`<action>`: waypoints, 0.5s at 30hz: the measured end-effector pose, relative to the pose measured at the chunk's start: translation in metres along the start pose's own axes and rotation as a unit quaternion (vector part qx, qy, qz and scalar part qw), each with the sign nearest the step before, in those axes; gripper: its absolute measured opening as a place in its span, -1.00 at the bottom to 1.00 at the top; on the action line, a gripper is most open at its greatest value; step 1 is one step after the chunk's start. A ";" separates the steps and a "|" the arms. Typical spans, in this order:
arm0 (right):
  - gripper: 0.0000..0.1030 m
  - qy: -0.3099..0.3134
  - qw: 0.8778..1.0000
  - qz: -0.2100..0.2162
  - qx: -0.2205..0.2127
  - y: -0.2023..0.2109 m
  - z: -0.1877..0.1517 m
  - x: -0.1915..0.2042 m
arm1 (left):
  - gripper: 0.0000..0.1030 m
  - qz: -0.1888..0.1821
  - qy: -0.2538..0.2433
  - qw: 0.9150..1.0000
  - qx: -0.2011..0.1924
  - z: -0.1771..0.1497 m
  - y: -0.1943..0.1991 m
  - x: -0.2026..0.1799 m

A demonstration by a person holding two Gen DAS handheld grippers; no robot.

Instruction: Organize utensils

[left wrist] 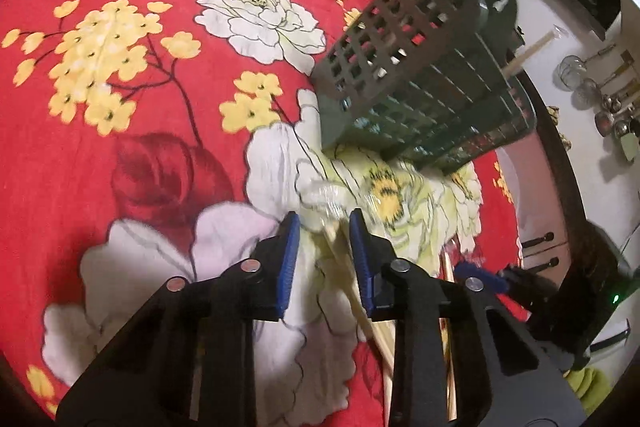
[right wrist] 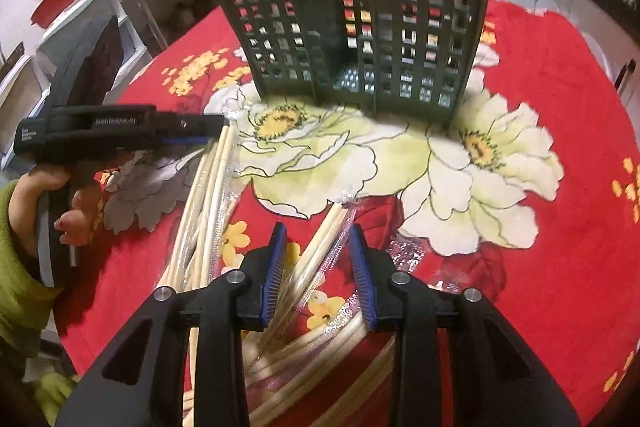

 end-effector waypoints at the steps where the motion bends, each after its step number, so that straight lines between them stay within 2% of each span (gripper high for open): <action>1: -0.40 -0.006 1.000 0.005 0.004 -0.002 0.001 -0.001 | -0.64 -0.004 0.003 1.000 0.001 0.003 -0.001 0.001; 6: -0.40 -0.049 0.998 0.035 0.020 -0.011 0.008 -0.012 | -0.78 -0.029 0.027 0.999 0.007 0.015 -0.005 0.012; 12: -0.41 -0.069 0.996 0.049 0.032 -0.015 0.017 -0.018 | -0.86 -0.029 0.027 0.999 0.012 0.023 -0.005 0.017; 15: -0.55 -0.074 0.996 0.047 0.035 -0.017 0.021 -0.021 | -0.88 -0.025 0.020 0.999 0.014 0.027 -0.006 0.017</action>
Point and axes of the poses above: each gripper's, at about its wrist camera, not at the fingertips, and y roughly against the way its jaws point, x to its left, z to its top, the point moved 3 cm from there along -y, roughly the way its jaws point, and after that the axes turned 12 degrees about x, right-handed, at the moved point
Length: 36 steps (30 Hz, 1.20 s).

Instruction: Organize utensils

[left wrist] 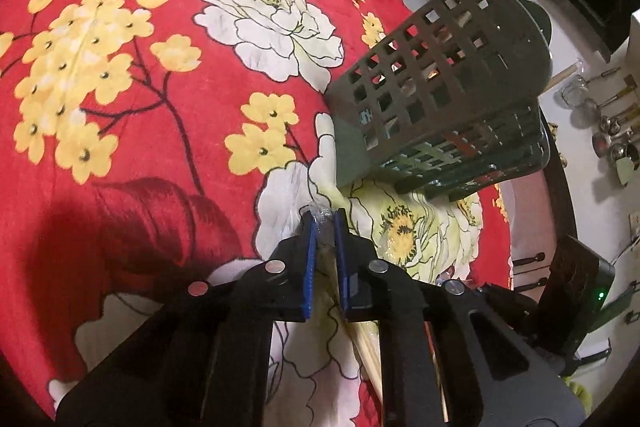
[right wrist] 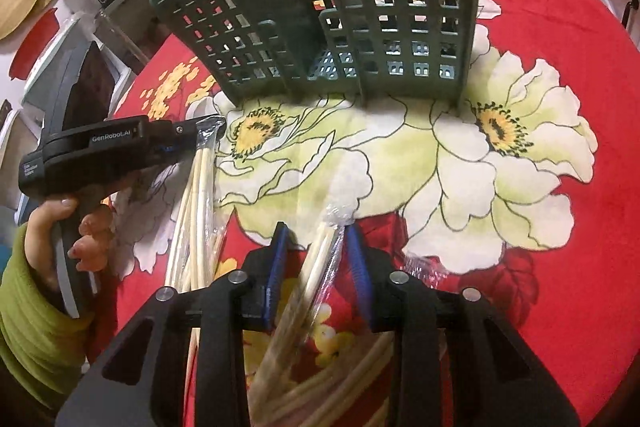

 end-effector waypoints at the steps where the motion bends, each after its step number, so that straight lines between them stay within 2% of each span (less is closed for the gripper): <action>1: -0.60 -0.002 1.000 -0.001 0.001 -0.001 0.002 0.001 | -0.89 -0.002 0.000 1.000 0.000 0.001 -0.001 0.000; 5: -0.78 -0.007 1.000 0.003 0.005 -0.002 0.008 -0.002 | -0.91 -0.001 -0.006 1.000 0.004 0.004 -0.001 0.002; 13: -0.79 -0.016 0.999 0.035 -0.012 0.012 0.012 -0.009 | -0.94 -0.004 -0.029 0.999 -0.030 0.002 0.023 -0.006; 18: -0.79 0.004 0.997 0.051 -0.057 0.039 0.013 -0.001 | -0.94 0.006 -0.070 0.995 -0.075 -0.001 0.056 -0.028; 24: -0.79 0.050 0.989 0.051 -0.126 0.080 0.014 0.016 | -0.95 0.006 -0.124 0.983 -0.138 -0.009 0.103 -0.067; 29: -0.80 0.076 0.976 0.044 -0.198 0.115 0.021 0.030 | -0.95 0.001 -0.164 0.972 -0.171 -0.013 0.123 -0.106; 33: -0.80 0.095 0.958 0.033 -0.269 0.146 0.025 0.037 | -0.95 -0.007 -0.190 0.964 -0.187 -0.011 0.134 -0.131; 36: -0.80 0.102 0.940 0.026 -0.325 0.167 0.032 0.038 | -0.95 -0.014 -0.203 0.960 -0.195 -0.008 0.139 -0.145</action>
Point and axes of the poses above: each gripper's, at about its wrist camera, not at the fingertips, and y roughly against the way its jaws point, x to its left, z to its top, the point moved 3 cm from there along -y, roughly the way its jaws point, and after that the axes turned 12 degrees about x, right-handed, at the moved point
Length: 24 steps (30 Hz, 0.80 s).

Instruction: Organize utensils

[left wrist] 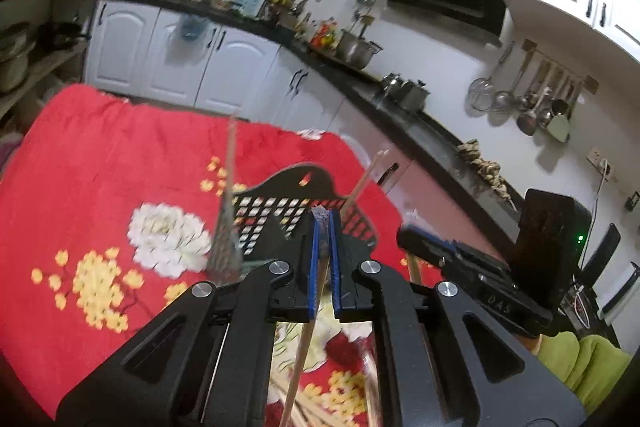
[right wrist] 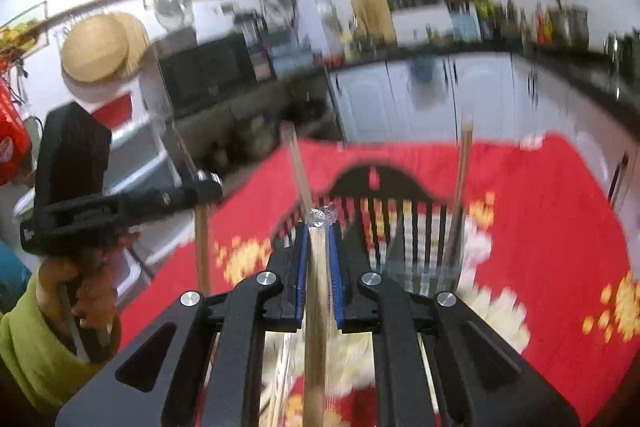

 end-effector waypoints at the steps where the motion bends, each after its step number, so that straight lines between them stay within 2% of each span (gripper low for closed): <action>1: -0.80 0.002 1.000 -0.004 -0.015 0.001 0.007 0.001 | -0.95 -0.002 -0.003 1.000 -0.002 0.002 0.000 -0.003; 5: -0.79 0.009 0.997 -0.042 -0.068 0.005 0.031 -0.004 | -0.95 -0.005 -0.020 1.000 -0.010 0.017 0.000 -0.019; 12: -0.79 0.009 0.989 -0.076 -0.123 0.000 0.071 -0.027 | -0.95 -0.002 -0.047 0.998 -0.031 0.051 -0.006 -0.047; 17: -0.79 0.006 0.981 -0.105 -0.163 -0.006 0.098 -0.040 | -0.95 0.011 -0.055 0.996 -0.063 0.079 -0.007 -0.058; 24: -0.79 0.004 0.967 -0.149 -0.206 -0.016 0.117 -0.056 | -0.95 0.022 -0.044 0.993 -0.108 0.110 -0.015 -0.060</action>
Point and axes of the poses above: each gripper's, at about its wrist camera, not at the fingertips, and y roughly against the way its jaws point, x to its left, z to its top, the point moved 3 cm from there along -y, roughly the way its jaws point, and after that the axes turned 12 degrees about x, right-handed, at the moved point
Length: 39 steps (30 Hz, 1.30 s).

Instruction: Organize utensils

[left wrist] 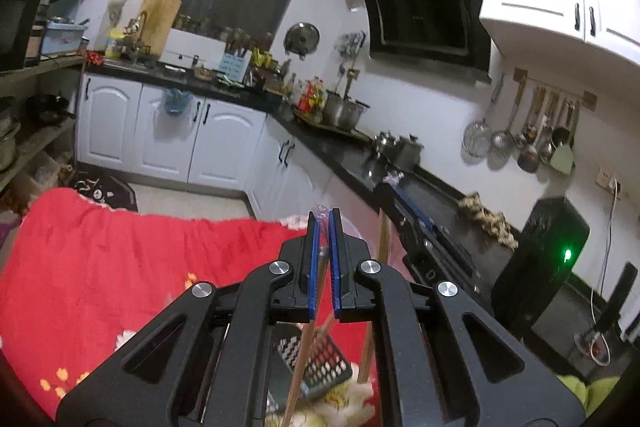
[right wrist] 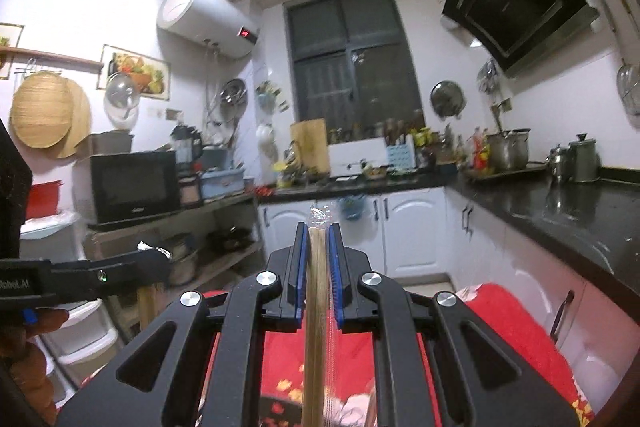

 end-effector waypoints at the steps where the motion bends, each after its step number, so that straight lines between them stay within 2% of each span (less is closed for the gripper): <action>1: -0.79 -0.001 1.000 -0.003 -0.005 -0.002 0.001 -0.001 | -0.95 -0.001 0.002 1.000 -0.006 0.003 -0.001 0.001; 6: -0.79 0.008 0.999 -0.026 -0.027 -0.015 0.002 -0.003 | -0.95 0.020 -0.008 0.998 -0.054 0.016 -0.009 -0.003; 12: -0.79 0.013 0.999 -0.040 -0.031 -0.024 -0.009 -0.003 | -0.95 0.044 -0.027 0.995 -0.080 0.007 -0.024 -0.005; 24: -0.79 0.013 0.998 -0.059 -0.009 -0.034 -0.040 -0.004 | -0.95 0.026 -0.009 0.997 -0.075 -0.025 -0.044 0.021; 39: -0.76 -0.012 0.999 -0.045 0.019 -0.022 -0.056 -0.016 | -0.91 0.024 0.000 0.999 -0.030 -0.053 -0.043 0.036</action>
Point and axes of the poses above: each gripper's, at about its wrist camera, not at the fingertips, and y roughly against the way its jaws point, x to its left, z to its top, the point moved 3 cm from there along -y, roughly the way its jaws point, and after that the axes turned 12 degrees about x, right-handed, at the moved point
